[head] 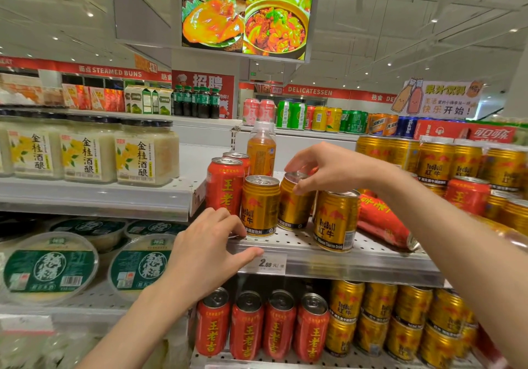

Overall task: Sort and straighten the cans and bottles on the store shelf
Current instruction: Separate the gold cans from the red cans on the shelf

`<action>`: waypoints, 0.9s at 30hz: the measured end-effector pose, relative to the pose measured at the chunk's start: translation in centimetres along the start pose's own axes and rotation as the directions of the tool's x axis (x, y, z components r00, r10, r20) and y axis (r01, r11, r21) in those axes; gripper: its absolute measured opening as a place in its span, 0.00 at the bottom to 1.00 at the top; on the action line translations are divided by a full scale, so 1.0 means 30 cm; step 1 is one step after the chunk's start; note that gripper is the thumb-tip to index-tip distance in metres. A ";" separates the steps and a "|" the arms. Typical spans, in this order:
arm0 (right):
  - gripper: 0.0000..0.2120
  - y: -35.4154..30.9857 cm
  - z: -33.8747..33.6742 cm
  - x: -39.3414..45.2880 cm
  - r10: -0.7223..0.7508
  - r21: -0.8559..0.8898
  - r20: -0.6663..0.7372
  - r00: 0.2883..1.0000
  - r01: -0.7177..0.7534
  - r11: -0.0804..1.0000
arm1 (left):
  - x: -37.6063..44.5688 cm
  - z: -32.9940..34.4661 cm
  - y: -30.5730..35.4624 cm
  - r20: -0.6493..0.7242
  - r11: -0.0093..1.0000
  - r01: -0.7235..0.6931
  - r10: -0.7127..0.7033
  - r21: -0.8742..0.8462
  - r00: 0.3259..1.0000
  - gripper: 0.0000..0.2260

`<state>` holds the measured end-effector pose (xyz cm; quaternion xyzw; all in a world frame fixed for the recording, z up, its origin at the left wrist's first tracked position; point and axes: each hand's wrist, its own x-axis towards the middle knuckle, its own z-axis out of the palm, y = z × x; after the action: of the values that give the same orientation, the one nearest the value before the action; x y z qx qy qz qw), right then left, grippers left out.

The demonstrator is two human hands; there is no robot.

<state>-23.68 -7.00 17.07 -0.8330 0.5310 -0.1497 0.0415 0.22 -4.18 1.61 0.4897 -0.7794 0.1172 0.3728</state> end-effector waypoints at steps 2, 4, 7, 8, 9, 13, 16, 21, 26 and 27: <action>0.20 0.008 0.014 -0.005 -0.016 0.046 -0.017 1.000 0.016 0.999 | -0.001 0.004 0.001 -0.015 1.000 0.003 -0.003 0.007 1.000 0.20; 0.18 0.018 0.023 -0.009 -0.014 0.090 -0.029 0.999 0.017 0.996 | -0.002 0.007 0.002 -0.026 1.000 0.002 -0.002 0.004 1.000 0.19; 0.20 0.039 0.027 -0.024 0.014 0.034 -0.058 0.998 -0.012 0.999 | -0.004 0.008 0.005 -0.042 1.000 0.001 0.000 0.005 0.999 0.19; 0.21 0.045 0.030 -0.029 0.027 -0.011 -0.071 0.997 -0.028 1.000 | -0.005 0.009 0.005 -0.048 1.000 0.003 -0.002 0.006 0.999 0.18; 0.20 0.048 0.037 -0.035 0.035 -0.037 -0.080 0.996 -0.038 0.999 | -0.006 0.009 0.006 -0.054 1.000 0.007 -0.006 0.007 0.999 0.18; 0.17 0.043 0.081 -0.052 0.038 -0.038 -0.145 0.989 -0.044 0.998 | -0.004 0.010 0.012 -0.049 0.999 0.010 -0.008 0.036 0.999 0.19; 0.18 0.031 0.104 -0.065 0.036 -0.066 -0.195 0.980 -0.049 0.997 | -0.003 0.009 0.016 -0.039 0.999 0.012 -0.011 0.047 0.999 0.19; 0.20 0.039 0.113 -0.162 -0.002 -0.036 -0.416 0.909 -0.014 0.999 | -0.009 0.008 0.019 -0.031 0.999 0.012 -0.010 0.048 0.999 0.19; 0.29 0.090 0.202 -0.303 0.076 0.068 -0.642 0.763 -0.042 0.997 | -0.007 0.011 0.019 -0.025 0.998 0.014 -0.013 0.058 1.000 0.19; 0.32 0.101 0.231 -0.322 0.112 0.106 -0.661 0.742 -0.056 0.993 | -0.004 0.010 0.020 -0.024 0.998 0.018 -0.016 0.058 1.000 0.19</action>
<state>-28.07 -0.27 7.79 -0.6979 0.5415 -0.4555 -0.1107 -0.39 -3.97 1.42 0.5055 -0.7672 0.1424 0.3683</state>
